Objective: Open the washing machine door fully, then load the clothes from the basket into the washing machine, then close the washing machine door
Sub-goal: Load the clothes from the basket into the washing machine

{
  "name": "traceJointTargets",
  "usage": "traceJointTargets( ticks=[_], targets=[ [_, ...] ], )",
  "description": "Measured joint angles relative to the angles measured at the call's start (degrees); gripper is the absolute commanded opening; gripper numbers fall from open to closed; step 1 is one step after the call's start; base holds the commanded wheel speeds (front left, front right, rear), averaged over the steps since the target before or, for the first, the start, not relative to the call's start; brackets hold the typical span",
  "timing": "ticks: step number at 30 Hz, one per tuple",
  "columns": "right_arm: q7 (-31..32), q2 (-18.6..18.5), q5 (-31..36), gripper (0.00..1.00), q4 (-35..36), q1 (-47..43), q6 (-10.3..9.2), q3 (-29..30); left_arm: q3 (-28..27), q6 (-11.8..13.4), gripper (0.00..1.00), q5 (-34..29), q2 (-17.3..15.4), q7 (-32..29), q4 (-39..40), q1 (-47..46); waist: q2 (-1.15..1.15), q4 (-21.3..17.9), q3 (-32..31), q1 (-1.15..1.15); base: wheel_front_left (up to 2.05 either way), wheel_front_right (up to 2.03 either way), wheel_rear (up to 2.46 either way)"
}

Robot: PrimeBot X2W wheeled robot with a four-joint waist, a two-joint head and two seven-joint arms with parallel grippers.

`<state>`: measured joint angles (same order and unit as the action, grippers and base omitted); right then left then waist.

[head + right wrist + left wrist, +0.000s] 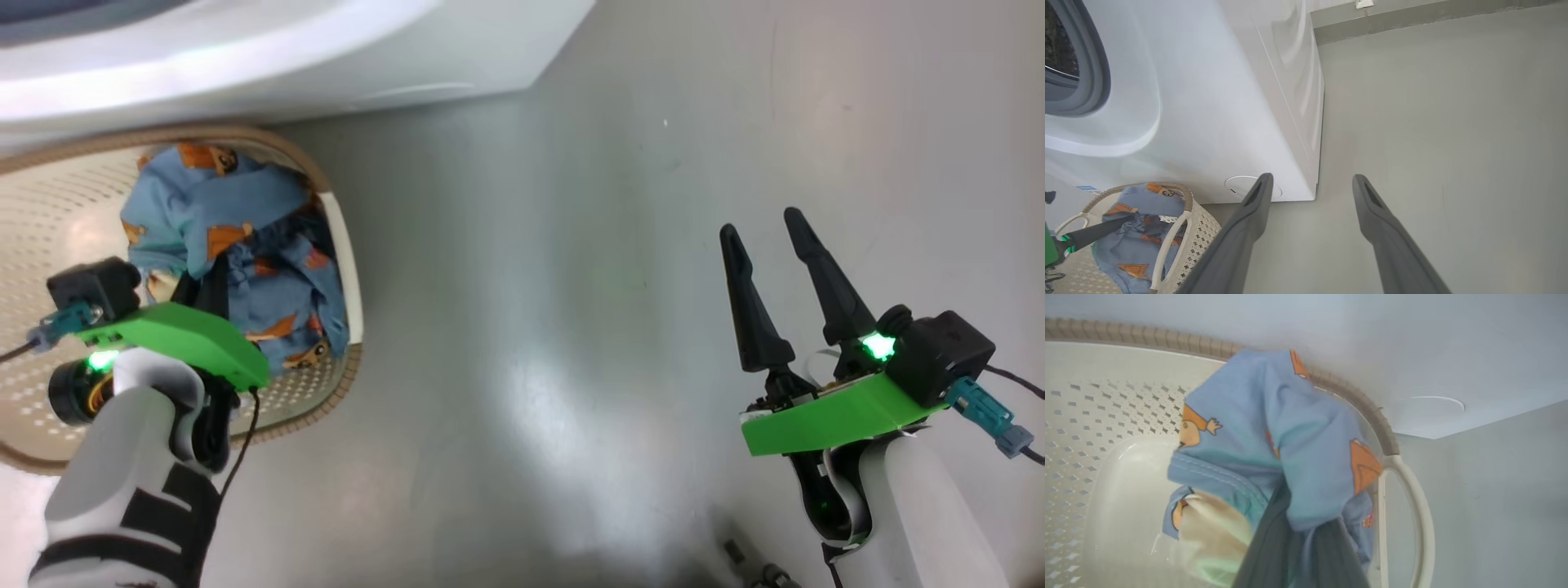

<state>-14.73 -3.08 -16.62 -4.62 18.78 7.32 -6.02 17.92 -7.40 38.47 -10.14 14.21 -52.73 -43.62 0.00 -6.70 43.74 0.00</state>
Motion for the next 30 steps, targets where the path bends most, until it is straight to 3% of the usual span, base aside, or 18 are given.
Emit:
traceJointTargets(
  ticks=[10, 30],
  targets=[
    [0.00, -0.76, 0.46, 1.00, -1.64, -1.82, 0.00, -0.11, -4.23, 0.00, 0.00, -2.91, 0.34, 0.00, 9.50, 9.32, 0.00, 2.35, -7.24, 0.00, 0.00, 0.00, 0.00],
    [0.00, -2.08, -0.22, 1.00, -4.21, -8.72, 0.00, 0.94, -13.00, 0.00, 0.00, -12.84, 4.49, 0.00, 26.31, 25.42, 0.00, 6.35, -23.08, 0.00, 0.00, 0.00, 0.00]
  ],
)
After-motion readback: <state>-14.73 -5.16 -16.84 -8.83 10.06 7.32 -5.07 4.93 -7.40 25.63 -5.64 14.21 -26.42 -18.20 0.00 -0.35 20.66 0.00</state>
